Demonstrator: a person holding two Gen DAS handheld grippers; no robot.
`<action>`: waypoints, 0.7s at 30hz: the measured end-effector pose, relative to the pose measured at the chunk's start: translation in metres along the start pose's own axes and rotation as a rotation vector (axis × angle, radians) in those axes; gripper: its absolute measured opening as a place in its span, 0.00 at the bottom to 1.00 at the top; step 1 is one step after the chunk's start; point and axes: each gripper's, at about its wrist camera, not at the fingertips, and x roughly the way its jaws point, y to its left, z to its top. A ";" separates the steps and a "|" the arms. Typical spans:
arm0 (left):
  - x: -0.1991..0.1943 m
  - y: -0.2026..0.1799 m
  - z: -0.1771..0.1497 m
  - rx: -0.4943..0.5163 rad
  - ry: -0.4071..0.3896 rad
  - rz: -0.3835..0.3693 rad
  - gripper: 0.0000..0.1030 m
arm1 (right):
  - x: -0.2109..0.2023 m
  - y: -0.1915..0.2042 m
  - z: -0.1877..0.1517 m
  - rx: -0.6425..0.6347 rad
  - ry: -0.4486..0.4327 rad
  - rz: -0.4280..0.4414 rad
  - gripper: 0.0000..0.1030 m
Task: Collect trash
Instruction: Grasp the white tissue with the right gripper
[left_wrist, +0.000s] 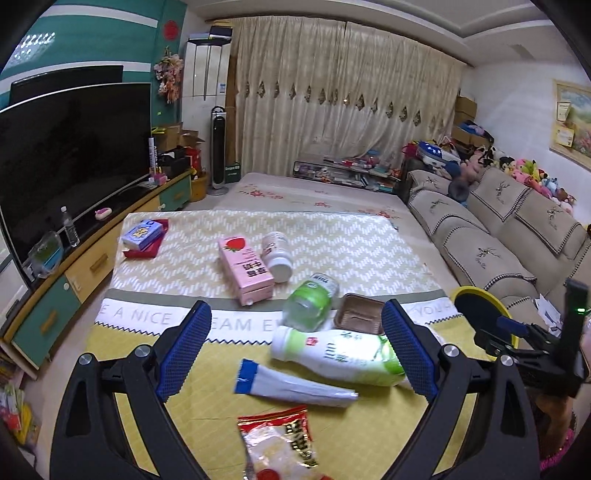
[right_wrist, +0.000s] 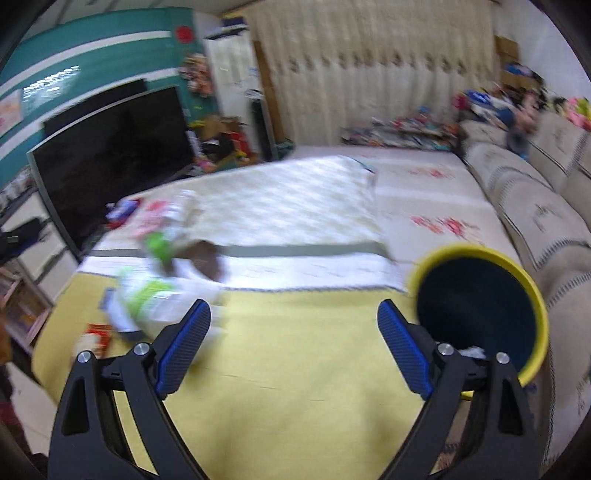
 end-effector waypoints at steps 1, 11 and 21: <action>-0.001 0.002 -0.001 -0.001 -0.002 0.002 0.89 | -0.001 0.012 0.001 -0.017 -0.007 0.025 0.78; 0.002 0.001 -0.009 -0.004 0.005 -0.009 0.89 | 0.036 0.051 -0.008 -0.055 0.101 0.049 0.42; 0.008 0.004 -0.015 -0.012 0.022 -0.016 0.89 | 0.042 0.055 -0.010 -0.071 0.115 0.046 0.04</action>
